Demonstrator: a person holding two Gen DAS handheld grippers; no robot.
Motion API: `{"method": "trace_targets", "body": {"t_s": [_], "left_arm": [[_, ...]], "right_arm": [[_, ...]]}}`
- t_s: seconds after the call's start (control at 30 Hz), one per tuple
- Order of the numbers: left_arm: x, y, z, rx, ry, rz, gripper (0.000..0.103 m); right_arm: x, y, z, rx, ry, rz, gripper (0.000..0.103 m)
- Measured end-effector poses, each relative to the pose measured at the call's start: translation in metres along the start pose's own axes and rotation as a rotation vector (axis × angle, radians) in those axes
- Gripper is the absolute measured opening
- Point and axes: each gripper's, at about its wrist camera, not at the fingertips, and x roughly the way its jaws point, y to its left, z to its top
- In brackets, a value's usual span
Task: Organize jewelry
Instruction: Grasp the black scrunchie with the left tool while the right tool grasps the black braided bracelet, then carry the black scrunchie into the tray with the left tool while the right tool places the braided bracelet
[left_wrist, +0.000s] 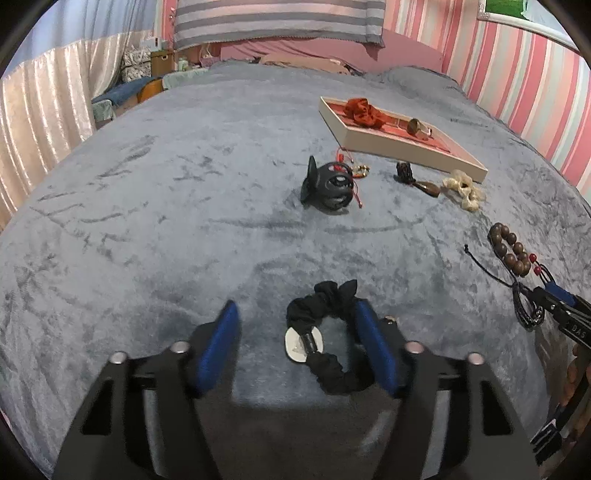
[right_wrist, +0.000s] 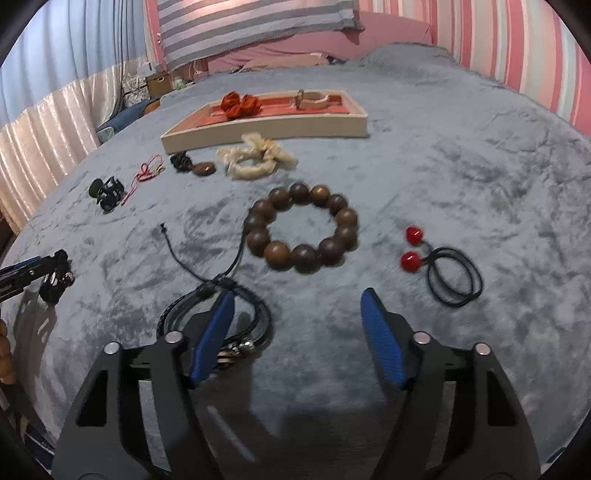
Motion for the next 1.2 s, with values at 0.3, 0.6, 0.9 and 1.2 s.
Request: {"method": "trace_targets", "body": {"t_s": [0.3, 0.6, 0.9, 1.2], "left_arm": [[0.011, 0.004, 0.0, -0.013, 0.031, -0.001, 0.062], [0.022, 0.006, 0.004, -0.009, 0.04, 0.021, 0.041], [0.022, 0.008, 0.006, -0.009, 0.031, 0.031, 0.015], [0.014, 0.005, 0.005, 0.004, 0.003, 0.03, 0.012]], "right_arm": [[0.011, 0.014, -0.004, -0.032, 0.032, 0.002, 0.053], [0.017, 0.02, -0.002, -0.038, 0.034, 0.056, 0.02], [0.01, 0.012, -0.001, -0.019, 0.008, 0.082, 0.009], [0.002, 0.016, -0.002, -0.042, -0.024, 0.086, 0.008]]}}
